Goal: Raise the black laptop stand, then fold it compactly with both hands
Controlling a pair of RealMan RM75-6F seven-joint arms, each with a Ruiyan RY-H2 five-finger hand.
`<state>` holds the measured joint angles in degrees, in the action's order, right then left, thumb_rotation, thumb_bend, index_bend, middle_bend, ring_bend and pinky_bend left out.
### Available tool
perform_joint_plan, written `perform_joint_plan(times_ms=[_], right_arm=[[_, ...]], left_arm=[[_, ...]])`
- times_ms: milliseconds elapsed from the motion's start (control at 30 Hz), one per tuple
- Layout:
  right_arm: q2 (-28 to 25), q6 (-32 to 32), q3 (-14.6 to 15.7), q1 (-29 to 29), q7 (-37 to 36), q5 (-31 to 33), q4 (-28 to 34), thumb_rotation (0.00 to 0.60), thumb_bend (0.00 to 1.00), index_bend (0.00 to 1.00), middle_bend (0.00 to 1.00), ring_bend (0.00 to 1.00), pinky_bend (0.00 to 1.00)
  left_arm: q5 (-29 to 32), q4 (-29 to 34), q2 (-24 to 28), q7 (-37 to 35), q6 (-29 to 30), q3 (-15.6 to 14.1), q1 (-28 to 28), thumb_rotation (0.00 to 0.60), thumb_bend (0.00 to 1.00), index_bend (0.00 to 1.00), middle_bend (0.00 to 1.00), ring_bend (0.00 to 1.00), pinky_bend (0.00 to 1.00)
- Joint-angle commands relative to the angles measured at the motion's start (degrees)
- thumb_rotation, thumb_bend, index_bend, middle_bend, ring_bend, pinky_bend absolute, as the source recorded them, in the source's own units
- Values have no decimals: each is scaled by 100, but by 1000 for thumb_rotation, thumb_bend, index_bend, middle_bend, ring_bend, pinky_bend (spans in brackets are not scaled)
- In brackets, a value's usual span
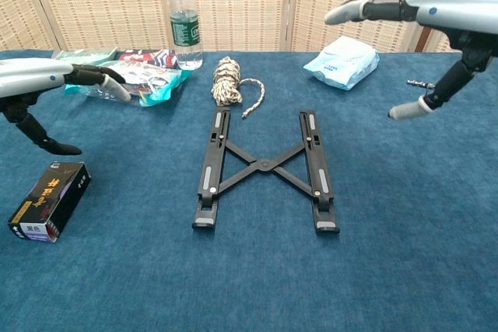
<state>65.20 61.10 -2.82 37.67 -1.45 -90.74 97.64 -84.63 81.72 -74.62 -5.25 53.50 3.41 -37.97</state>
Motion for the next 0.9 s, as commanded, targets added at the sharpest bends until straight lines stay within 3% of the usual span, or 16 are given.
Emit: perform_joint_plan(times_ms=[33,400,900], right_arm=[[111,20,126,-69,387,-194,-149,600,60,0,0,0,0],[822,-187,116,-235,1723,359,-467,600,35,0,0,0,0],[1975,-174,-4,-232,2518,737,-1388,600,27,0,0,0,0]], left_arm=[[184,-266,-285,144,-243,114,-195,600,175,176,80,60,0],[799,-908,-1093,486,-774,430,-645,600,175,102,69,60,0],[1347,-1751,-1937,531,-1102,710,-1031,600,175,73,62,60,0]])
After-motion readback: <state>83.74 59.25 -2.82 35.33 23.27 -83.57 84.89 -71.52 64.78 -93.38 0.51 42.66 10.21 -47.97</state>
